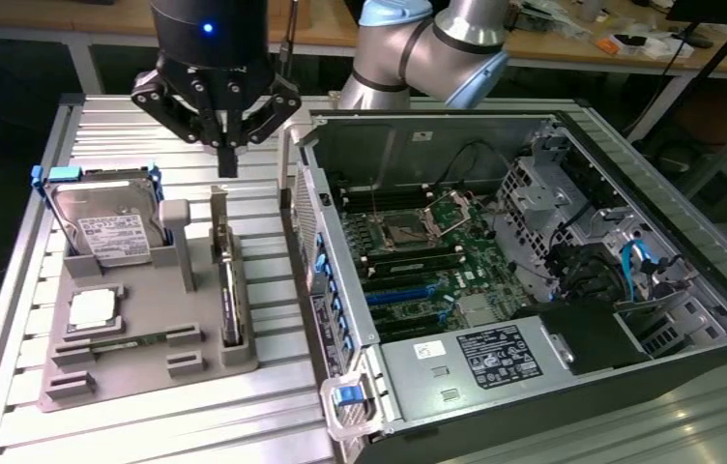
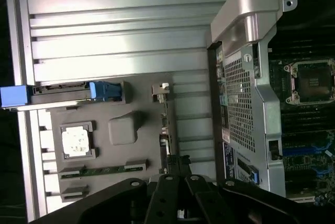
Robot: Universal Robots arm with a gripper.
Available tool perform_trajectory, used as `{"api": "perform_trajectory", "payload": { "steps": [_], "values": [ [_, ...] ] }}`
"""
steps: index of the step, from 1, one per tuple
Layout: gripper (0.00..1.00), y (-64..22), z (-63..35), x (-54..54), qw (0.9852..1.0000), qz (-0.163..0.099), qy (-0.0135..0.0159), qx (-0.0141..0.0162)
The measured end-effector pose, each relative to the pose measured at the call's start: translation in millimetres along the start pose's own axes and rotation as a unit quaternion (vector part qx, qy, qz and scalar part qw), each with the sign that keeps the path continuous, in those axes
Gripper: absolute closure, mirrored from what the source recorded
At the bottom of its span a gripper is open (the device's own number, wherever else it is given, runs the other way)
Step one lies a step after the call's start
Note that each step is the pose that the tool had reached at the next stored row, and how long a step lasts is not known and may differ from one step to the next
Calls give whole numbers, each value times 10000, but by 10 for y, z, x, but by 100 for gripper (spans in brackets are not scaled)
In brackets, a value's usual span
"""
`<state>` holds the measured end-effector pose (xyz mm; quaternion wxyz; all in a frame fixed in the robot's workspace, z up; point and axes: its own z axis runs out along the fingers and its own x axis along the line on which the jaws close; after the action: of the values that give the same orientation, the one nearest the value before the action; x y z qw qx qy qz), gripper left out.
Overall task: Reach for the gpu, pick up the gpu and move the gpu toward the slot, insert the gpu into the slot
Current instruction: 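Reach for the gpu, then pick up the gpu and move the gpu toward the slot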
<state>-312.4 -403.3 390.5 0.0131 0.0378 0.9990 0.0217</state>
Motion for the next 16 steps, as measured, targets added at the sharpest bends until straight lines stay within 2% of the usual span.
{"api": "perform_trajectory", "payload": {
  "steps": [6,16],
  "values": [
    [90,-22,-2,214,10000,0,0,0],
    [89,-47,-4,220,10000,0,1,0]
  ]
}}
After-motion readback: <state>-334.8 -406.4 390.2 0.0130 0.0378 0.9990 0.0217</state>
